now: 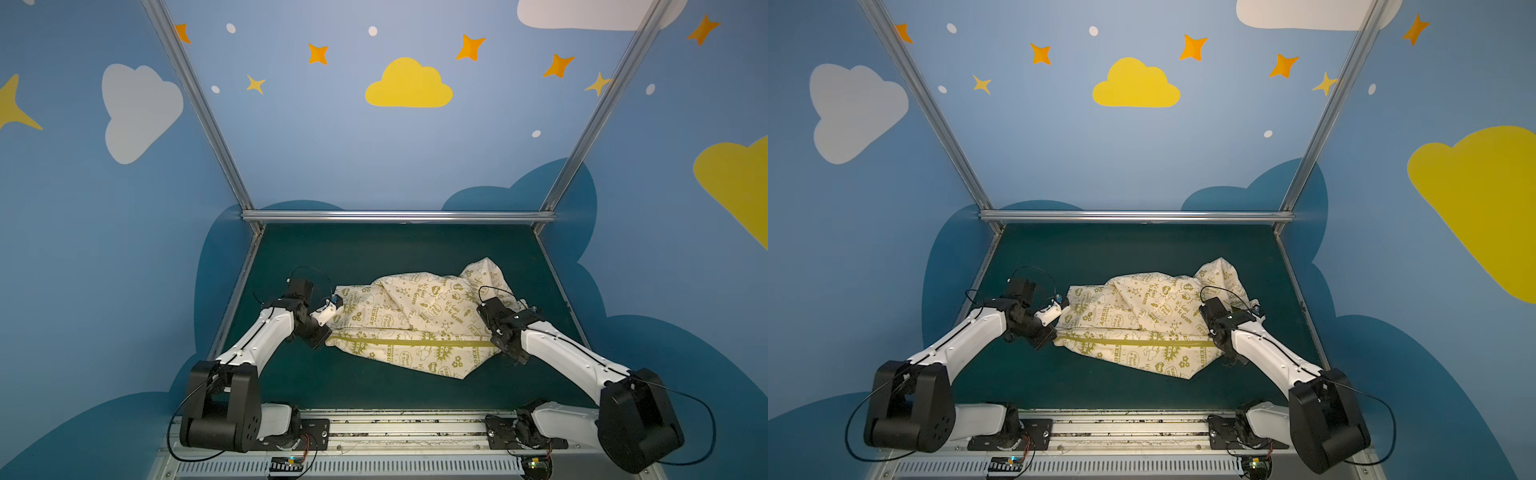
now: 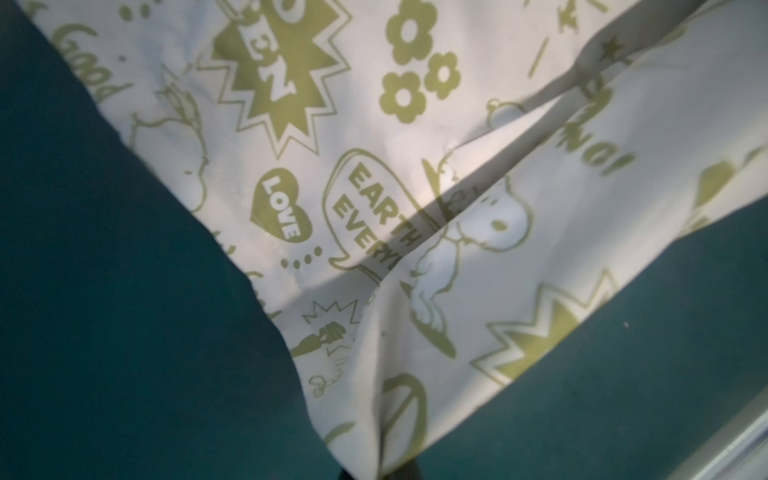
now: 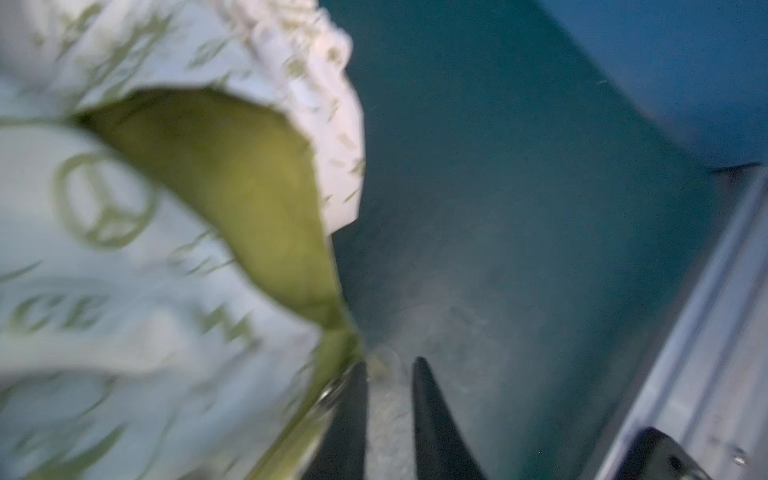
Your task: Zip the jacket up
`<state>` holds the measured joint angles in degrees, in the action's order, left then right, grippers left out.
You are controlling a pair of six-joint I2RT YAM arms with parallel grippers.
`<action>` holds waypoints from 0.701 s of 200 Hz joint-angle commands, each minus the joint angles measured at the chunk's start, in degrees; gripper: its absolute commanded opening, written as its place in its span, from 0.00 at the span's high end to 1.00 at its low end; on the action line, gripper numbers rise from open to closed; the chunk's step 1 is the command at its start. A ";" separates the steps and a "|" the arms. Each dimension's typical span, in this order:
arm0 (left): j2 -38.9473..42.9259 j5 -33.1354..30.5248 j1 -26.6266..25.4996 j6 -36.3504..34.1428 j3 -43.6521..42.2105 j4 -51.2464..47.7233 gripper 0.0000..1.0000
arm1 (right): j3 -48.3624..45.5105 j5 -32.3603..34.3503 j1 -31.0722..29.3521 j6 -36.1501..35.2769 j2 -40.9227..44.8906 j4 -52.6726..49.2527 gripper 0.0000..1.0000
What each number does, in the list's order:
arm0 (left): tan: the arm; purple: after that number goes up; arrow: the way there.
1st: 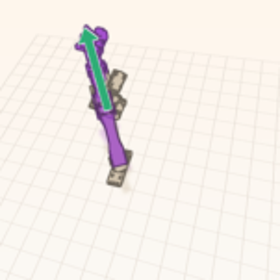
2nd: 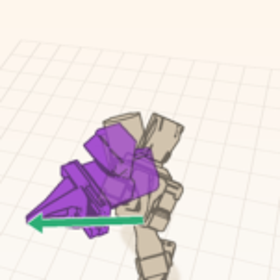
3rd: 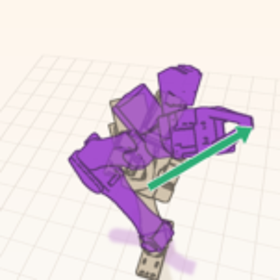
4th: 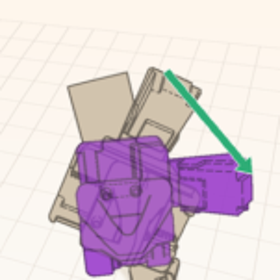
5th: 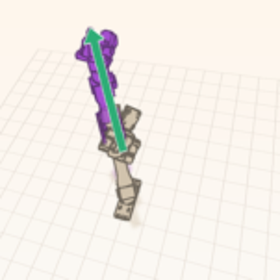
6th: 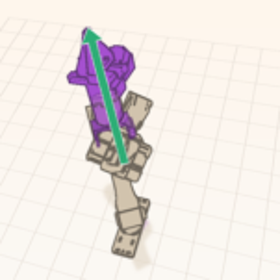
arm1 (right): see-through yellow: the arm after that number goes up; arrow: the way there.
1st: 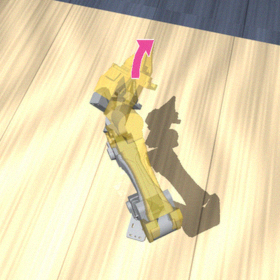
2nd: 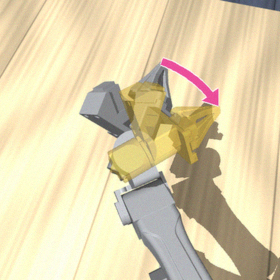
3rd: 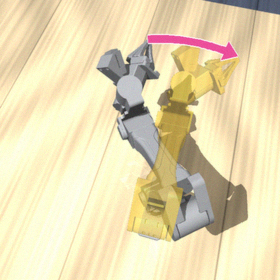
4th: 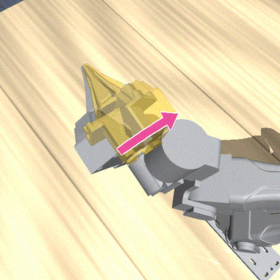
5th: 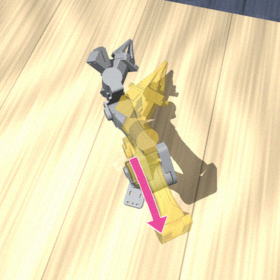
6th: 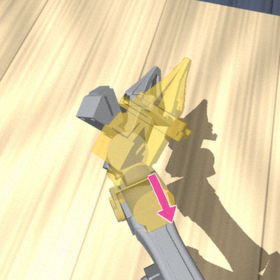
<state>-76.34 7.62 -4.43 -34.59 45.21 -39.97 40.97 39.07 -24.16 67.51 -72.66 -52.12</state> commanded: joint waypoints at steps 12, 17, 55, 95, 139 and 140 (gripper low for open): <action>4.56 -16.47 -0.32 4.11 -2.37 10.68 0.01 | 4.76 11.41 1.67 10.59 -1.80 -13.61 0.03; 5.68 -18.55 -0.51 4.42 -2.85 12.89 0.01 | 5.44 12.06 1.75 11.52 -1.76 -14.41 0.03; 17.00 -17.55 0.23 11.44 -9.10 31.61 0.01 | 9.92 19.09 1.93 6.16 -0.39 -13.02 0.03; 22.66 -5.30 2.92 25.13 -17.59 48.28 0.01 | 9.15 22.91 2.19 -19.23 0.52 8.00 0.03; 16.70 -15.40 4.40 38.08 -25.13 64.75 0.01 | -13.75 2.15 4.87 -58.44 10.74 64.99 0.01; 16.41 -15.42 4.41 38.13 -25.15 64.84 0.01 | -14.18 1.71 5.02 -58.58 10.98 65.81 0.01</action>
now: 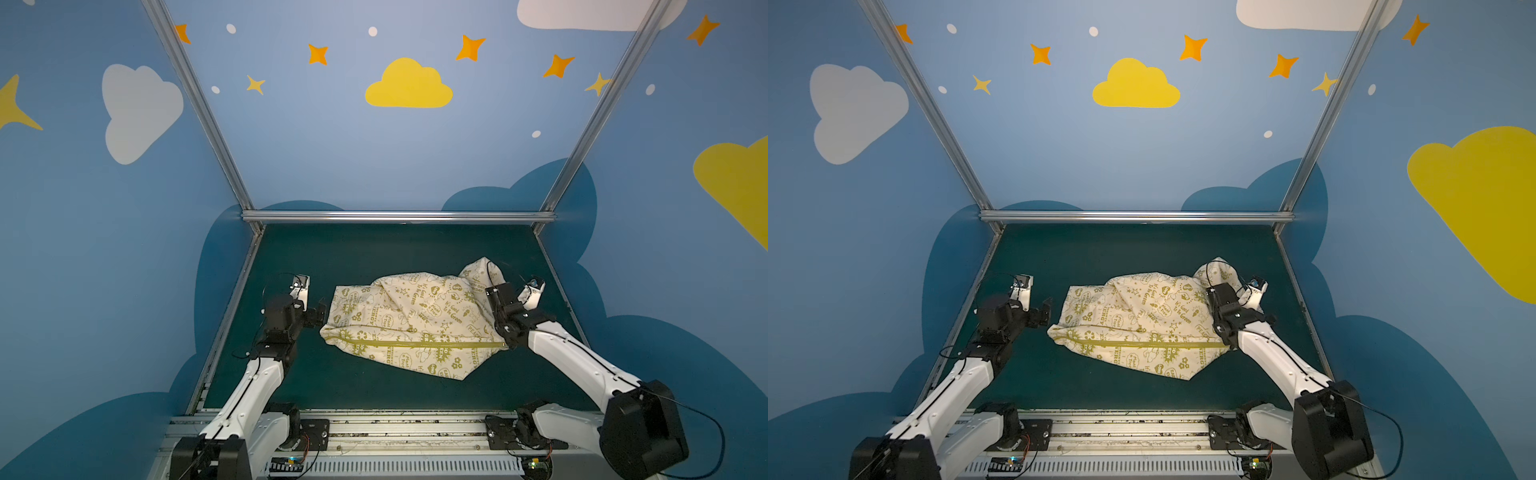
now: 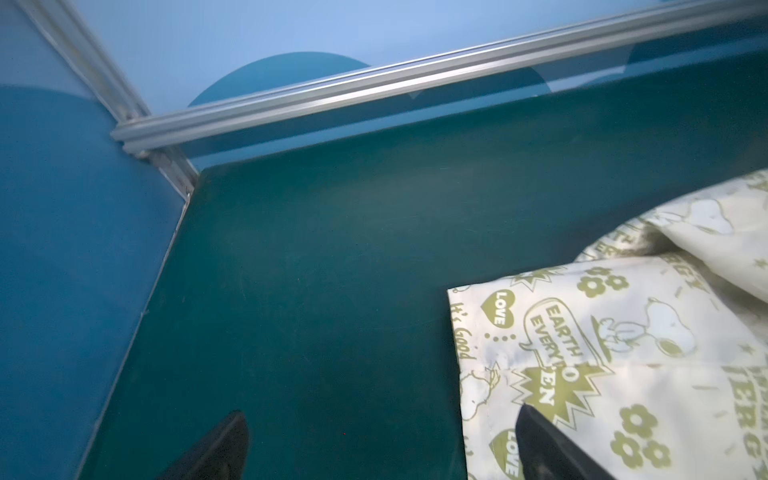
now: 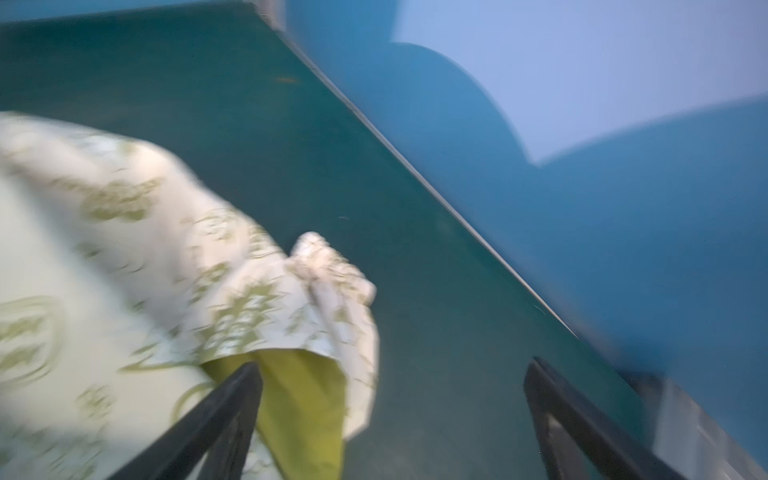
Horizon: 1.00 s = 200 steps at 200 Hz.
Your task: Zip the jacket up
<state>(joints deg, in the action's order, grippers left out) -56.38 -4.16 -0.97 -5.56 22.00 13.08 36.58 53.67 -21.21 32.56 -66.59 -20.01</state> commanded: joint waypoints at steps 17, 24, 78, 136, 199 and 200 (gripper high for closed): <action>-6.67 -3.31 1.11 8.58 -1.74 12.87 0.01 | -14.75 -16.91 4.34 -26.19 6.60 42.53 0.01; -7.83 -3.13 1.08 8.42 -1.70 13.56 0.01 | -15.59 -17.66 5.40 -26.70 6.33 43.67 0.01; -15.37 -2.61 1.10 8.58 -3.88 24.52 0.01 | -21.24 -24.84 13.52 -28.09 -6.97 67.57 0.01; -30.06 -1.77 1.10 7.13 -4.90 41.89 0.01 | -17.96 -31.67 15.93 -27.44 -14.03 68.51 0.01; -32.69 0.56 1.26 6.44 0.25 36.41 0.01 | -21.19 -35.99 12.06 -35.69 -23.74 86.91 0.01; -32.58 0.56 1.29 6.44 0.33 36.06 0.01 | -21.06 -35.69 11.98 -35.92 -24.19 87.43 0.01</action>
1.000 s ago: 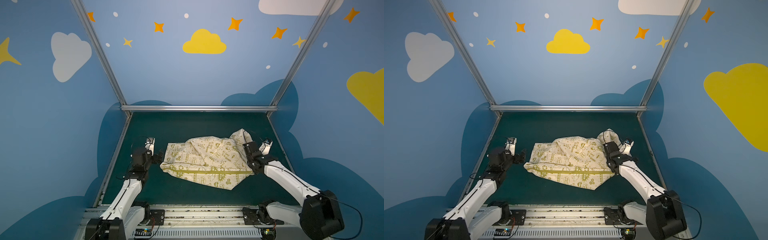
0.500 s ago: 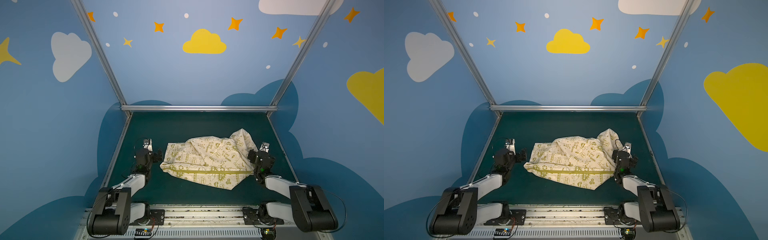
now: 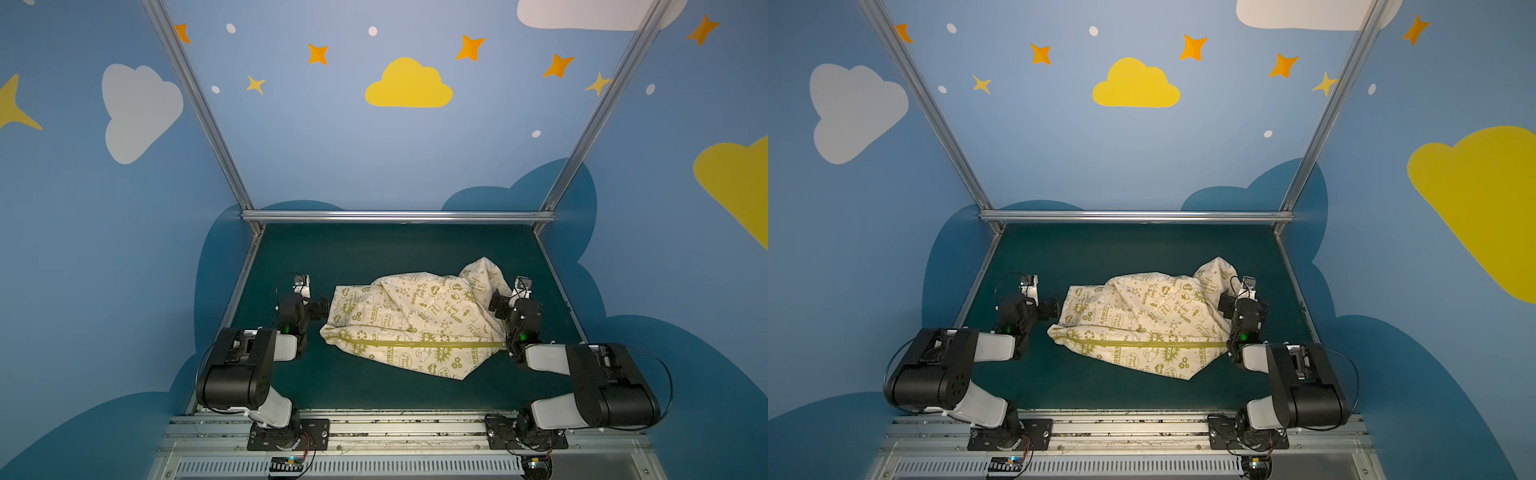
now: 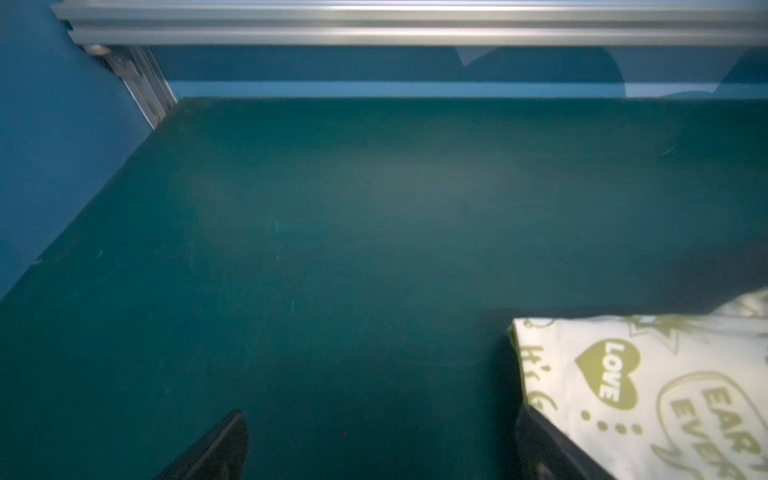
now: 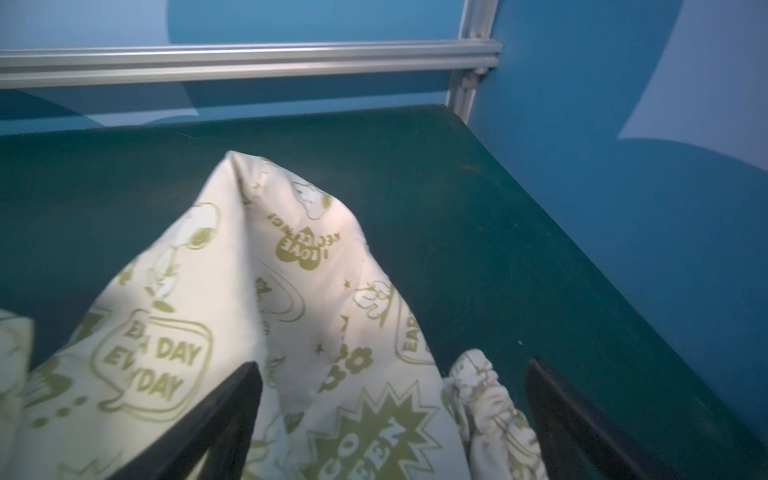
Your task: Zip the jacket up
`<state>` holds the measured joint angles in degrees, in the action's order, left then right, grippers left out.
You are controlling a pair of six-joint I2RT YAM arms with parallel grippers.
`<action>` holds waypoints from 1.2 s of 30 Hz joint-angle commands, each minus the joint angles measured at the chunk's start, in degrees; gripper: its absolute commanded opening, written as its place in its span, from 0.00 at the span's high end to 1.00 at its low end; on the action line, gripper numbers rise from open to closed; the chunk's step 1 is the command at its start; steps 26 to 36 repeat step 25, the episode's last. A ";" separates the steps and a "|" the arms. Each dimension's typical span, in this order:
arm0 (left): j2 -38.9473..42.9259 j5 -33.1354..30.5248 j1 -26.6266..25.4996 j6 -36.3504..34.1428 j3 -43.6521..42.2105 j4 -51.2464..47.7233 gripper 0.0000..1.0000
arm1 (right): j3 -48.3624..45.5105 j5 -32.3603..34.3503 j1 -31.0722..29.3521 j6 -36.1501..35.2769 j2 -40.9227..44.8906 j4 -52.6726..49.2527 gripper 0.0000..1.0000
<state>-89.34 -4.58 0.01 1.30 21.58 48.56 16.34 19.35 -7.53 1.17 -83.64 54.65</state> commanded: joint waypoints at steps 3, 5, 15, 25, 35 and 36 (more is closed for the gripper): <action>1.86 1.14 0.30 -0.60 2.14 -4.70 0.01 | 1.28 -0.97 -1.55 -4.08 -5.68 6.68 0.01; 1.05 0.93 0.34 -0.44 1.46 -1.96 0.01 | 5.31 -3.39 0.33 -1.24 -3.38 -5.23 0.01; 1.58 0.85 0.08 -1.11 1.55 -2.97 0.01 | 5.71 -6.45 2.83 0.58 -3.28 -6.34 0.01; 1.93 2.11 -0.33 -2.21 0.69 -1.76 0.01 | 5.58 -7.14 2.96 0.35 -3.67 -5.47 0.01; 1.93 2.11 -0.33 -2.21 0.69 -1.76 0.01 | 5.58 -7.14 2.96 0.35 -3.67 -5.47 0.01; 1.93 2.11 -0.33 -2.21 0.69 -1.76 0.01 | 5.58 -7.14 2.96 0.35 -3.67 -5.47 0.01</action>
